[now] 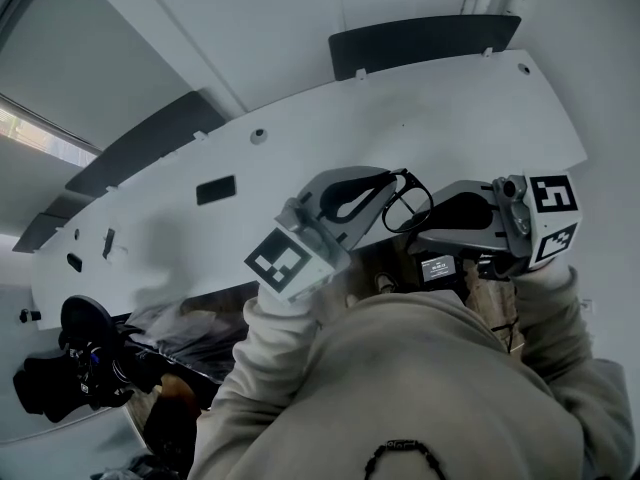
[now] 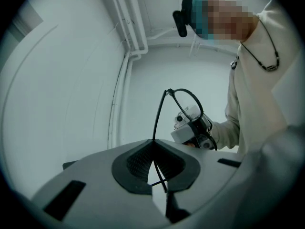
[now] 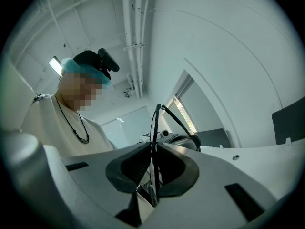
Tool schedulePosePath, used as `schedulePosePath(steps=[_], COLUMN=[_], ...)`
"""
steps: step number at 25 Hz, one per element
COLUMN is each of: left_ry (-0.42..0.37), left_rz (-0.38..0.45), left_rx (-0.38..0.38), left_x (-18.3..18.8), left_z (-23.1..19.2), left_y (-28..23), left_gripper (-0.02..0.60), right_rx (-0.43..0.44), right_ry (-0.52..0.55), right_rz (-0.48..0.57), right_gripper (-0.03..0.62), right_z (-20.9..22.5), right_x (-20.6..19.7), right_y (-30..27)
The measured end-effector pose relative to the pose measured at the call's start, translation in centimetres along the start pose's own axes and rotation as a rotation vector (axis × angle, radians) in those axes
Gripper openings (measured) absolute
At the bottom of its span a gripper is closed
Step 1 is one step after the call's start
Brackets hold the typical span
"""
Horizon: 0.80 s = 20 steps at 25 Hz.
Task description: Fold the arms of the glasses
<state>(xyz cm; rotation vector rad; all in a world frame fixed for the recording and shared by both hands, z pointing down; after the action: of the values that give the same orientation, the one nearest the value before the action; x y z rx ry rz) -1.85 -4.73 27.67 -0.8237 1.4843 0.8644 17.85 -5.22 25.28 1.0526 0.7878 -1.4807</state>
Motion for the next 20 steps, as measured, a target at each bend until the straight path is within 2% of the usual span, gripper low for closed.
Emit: schedulePosePath(steps=[12,20], left_ry=[0.087,0.187], left_rz=[0.063,0.105], left_rx=[-0.039,-0.098], left_x=[-0.86,-1.18], left_z=[0.35,0.70], left_y=[0.20,0.06], left_gripper=[0.011,0.011], right_rx=[-0.028,-0.042], right_ry=[0.025,0.050], right_rz=[-0.001,0.010], right_gripper=[0.057,0.057], right_z=[-0.04,-0.19], right_x=[0.04,0.17], right_y=[-0.27,-0.38])
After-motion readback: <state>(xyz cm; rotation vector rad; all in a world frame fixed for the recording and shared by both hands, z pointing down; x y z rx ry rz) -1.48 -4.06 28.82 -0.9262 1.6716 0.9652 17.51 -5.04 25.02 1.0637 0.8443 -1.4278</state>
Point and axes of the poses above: the fingertips, and each gripper's own axes: y backward along the fingers, z to its right, x out of its top, the point moved 10 cm from there along y, backward along the fingers, and after that the axes turned 3 degrees about y, right-handed, at the moved point
